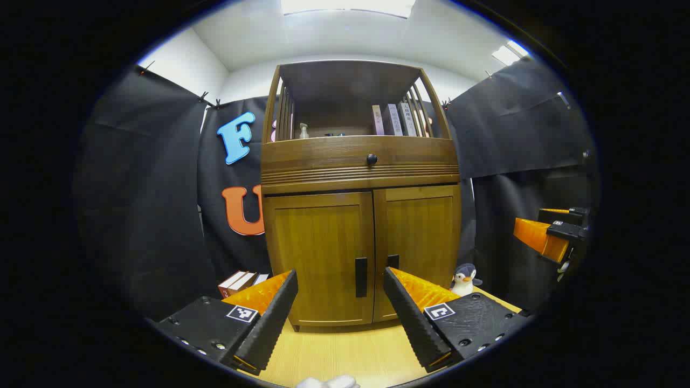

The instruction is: Open the right door of the double-door shoe cabinet with the right hand, and open the left door with the left hand.

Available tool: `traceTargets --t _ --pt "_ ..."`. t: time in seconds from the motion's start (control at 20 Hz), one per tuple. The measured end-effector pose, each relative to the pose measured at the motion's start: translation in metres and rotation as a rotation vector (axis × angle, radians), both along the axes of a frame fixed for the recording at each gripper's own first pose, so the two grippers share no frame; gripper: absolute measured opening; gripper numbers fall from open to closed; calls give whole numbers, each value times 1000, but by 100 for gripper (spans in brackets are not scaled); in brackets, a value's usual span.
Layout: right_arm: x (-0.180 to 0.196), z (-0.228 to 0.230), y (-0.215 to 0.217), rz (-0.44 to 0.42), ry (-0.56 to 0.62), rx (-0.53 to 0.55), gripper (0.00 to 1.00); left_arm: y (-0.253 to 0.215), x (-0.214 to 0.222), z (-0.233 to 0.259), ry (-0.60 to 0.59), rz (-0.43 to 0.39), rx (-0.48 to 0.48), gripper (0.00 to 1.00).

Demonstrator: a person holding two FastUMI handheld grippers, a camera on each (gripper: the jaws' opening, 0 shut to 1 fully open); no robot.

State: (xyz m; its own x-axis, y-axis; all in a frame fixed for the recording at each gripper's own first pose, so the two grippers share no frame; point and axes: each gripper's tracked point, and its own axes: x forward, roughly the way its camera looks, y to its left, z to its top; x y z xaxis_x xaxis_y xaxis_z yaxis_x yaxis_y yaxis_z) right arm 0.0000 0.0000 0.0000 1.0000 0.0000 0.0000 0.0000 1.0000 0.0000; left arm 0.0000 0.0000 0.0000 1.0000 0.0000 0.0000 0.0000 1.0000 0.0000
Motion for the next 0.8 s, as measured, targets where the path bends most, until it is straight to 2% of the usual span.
traceTargets --t 0.6,0.8 --pt "-5 -1 8 -27 -10 -2 100 26 -16 1 -17 6 19 96" --pt "-3 -5 11 -26 -9 -3 100 31 -22 -1 -16 1 -2 96"
